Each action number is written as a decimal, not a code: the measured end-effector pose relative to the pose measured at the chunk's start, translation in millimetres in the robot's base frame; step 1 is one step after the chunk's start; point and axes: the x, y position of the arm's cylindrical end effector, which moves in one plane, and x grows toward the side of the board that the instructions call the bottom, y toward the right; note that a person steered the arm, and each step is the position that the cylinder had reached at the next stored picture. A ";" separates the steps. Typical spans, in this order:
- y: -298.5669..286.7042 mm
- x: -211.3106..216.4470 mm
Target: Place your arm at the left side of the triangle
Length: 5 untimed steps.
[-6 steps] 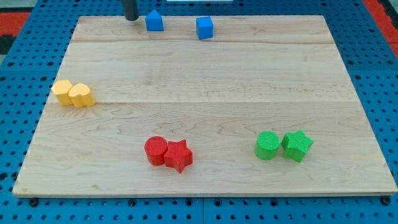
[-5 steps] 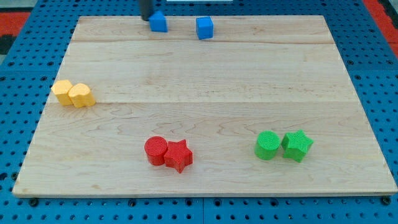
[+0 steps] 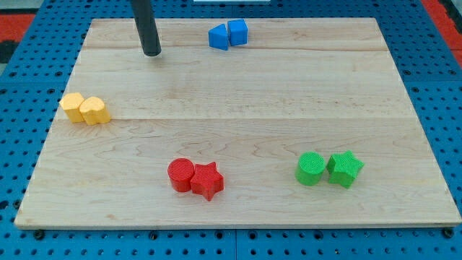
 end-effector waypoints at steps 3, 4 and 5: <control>-10.0 -1.0; -12.6 -18.9; -8.2 -15.6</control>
